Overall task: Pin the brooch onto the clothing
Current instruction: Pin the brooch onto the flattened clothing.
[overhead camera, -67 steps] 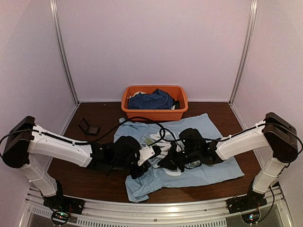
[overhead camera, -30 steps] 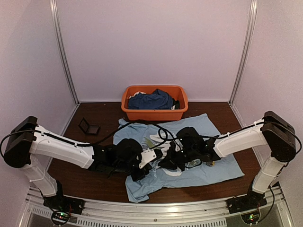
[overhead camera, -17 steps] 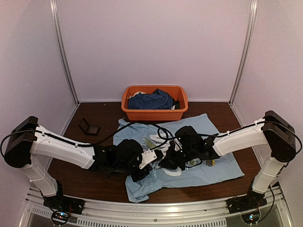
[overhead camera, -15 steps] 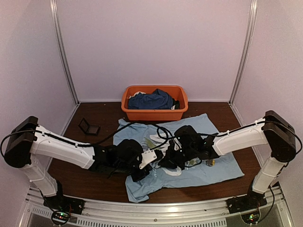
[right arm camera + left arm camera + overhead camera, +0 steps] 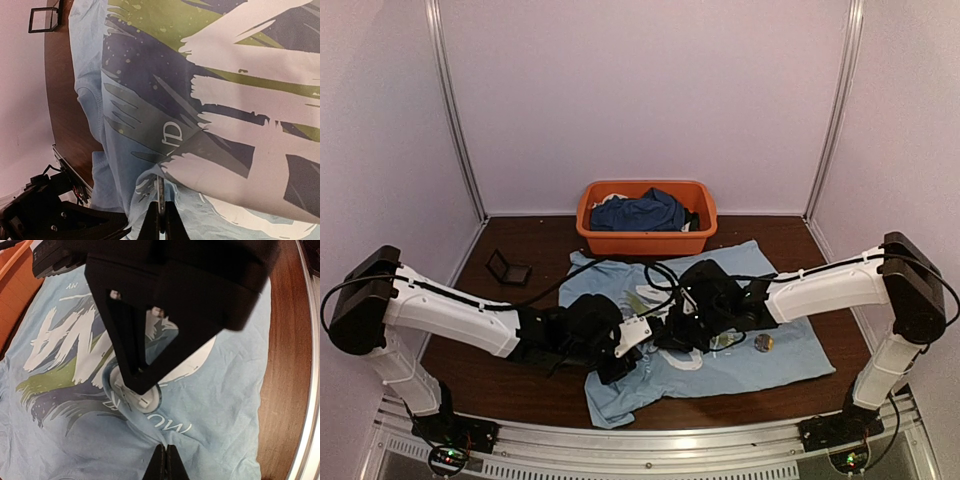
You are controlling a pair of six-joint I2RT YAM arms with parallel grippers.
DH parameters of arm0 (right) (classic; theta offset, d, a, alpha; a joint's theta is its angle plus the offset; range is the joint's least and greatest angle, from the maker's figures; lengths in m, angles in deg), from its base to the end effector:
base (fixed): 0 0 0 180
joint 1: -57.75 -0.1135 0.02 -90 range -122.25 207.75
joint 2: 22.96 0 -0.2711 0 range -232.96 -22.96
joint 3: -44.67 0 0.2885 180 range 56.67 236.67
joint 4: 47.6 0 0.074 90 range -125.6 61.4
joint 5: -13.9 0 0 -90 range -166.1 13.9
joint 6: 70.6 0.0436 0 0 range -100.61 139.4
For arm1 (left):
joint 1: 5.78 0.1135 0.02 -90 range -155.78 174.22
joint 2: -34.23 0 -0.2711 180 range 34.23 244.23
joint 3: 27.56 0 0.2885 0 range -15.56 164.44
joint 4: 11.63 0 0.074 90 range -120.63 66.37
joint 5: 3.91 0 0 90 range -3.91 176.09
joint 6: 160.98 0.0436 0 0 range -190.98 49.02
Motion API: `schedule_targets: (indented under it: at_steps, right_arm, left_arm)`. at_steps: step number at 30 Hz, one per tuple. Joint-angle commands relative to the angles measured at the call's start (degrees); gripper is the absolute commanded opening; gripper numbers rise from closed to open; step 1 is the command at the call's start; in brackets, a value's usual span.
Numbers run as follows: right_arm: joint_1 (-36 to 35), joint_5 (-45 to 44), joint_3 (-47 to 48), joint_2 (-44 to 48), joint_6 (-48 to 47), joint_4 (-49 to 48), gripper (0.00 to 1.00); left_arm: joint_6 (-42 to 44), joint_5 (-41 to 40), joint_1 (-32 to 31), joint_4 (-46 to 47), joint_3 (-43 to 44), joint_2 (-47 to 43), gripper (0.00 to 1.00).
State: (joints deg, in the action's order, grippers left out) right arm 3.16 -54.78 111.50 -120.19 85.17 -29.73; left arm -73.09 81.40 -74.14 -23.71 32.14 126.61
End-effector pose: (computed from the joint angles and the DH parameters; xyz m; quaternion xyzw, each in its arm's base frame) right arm 0.2068 0.3183 0.1509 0.0239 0.9203 0.3896 0.0241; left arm 0.1351 -0.3310 0.1459 0.4908 0.7810 -0.1909 0.3357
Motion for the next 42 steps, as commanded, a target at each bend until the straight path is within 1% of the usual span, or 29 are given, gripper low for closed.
schedule_targets:
  at_steps: [1, 8, 15, 20, 28, 36, 42]
  right_arm:
    - [-0.92, -5.4, 2.56, 0.5, -3.72, 4.41, 0.0]
    - [-2.72, -8.49, 5.89, -0.15, -7.27, 8.51, 0.0]
    - [-4.57, -9.55, 7.97, -1.86, -9.33, 11.0, 0.0]
    - [-5.75, -8.95, 7.81, -2.77, -9.44, 10.12, 0.0]
    - [-6.36, -9.24, 8.34, -2.89, -10.97, 11.73, 0.0]
    - [-6.63, -6.09, 7.04, -2.02, -13.96, 10.88, 0.0]
    - [-7.2, -3.08, 6.48, -2.29, -14.53, 8.91, 0.0]
  left_arm:
    - [0.53, 0.9, -0.71, 0.69, 1.6, 0.8, 0.0]
    - [0.39, 0.13, -0.72, 0.78, 1.61, 1.07, 0.0]
    - [-0.06, -0.92, -0.72, 1.02, 1.39, 0.88, 0.0]
    - [-0.31, -2.09, -0.7, 1.31, 1.32, 0.87, 0.0]
    - [-0.87, -4.34, -0.72, 1.82, 0.67, 0.2, 0.0]
    - [-0.88, -4.69, -0.72, 2.02, 0.59, 0.22, 0.0]
    - [-0.7, -4.45, -0.72, 1.68, 0.95, 0.58, 0.0]
